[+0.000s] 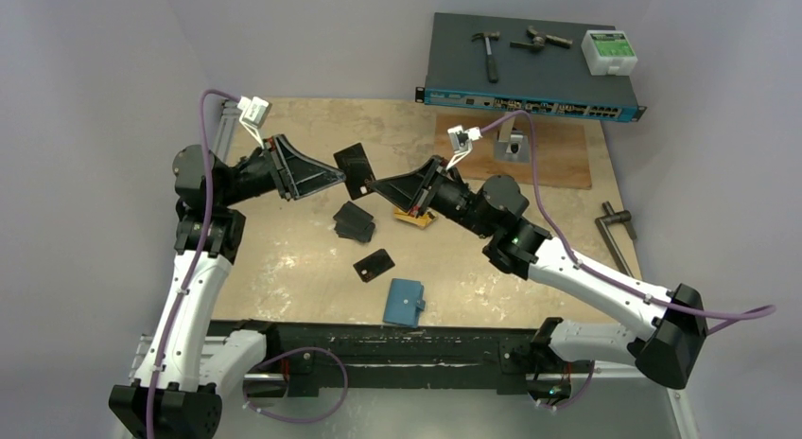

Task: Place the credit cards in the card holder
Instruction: Pick up the credit card from the storage box.

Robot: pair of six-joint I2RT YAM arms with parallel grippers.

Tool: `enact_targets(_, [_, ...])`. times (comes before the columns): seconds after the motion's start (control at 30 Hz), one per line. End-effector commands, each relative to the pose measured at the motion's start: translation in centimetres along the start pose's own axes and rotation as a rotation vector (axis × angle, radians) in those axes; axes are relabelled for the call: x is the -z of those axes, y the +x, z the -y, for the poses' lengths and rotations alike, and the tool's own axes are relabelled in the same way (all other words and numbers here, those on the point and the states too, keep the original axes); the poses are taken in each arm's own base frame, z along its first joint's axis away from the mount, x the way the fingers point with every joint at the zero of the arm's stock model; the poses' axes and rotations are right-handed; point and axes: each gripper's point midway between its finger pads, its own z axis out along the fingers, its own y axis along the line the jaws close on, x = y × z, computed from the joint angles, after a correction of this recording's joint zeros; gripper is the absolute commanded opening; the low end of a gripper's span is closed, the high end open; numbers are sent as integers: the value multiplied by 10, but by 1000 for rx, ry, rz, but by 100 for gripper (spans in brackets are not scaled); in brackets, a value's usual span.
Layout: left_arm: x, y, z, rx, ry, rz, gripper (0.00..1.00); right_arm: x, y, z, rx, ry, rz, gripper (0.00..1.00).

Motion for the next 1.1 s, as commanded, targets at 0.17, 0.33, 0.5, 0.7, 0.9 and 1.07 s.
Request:
enact_targets(0.17, [0, 1, 2, -27, 12, -2, 41, 5, -24, -21, 36, -26, 76, 0])
enact_targets(0.33, [1, 2, 4, -34, 12, -3, 52, 10, -34, -29, 63, -22, 97, 0])
enact_targets(0.5, [2, 3, 3, -41, 5, -5, 55, 11, -30, -30, 45, -40, 87, 0])
enact_targets(0.7, [0, -2, 3, -29, 14, 16, 50, 5, -19, -27, 21, -55, 53, 0])
enact_targets(0.9, [-3, -7, 1, 6, 27, 33, 44, 1, -12, -25, 14, -57, 39, 0])
enact_targets(1.07, [-4, -7, -2, 15, 23, 37, 38, 0, -10, -23, 12, -55, 38, 0])
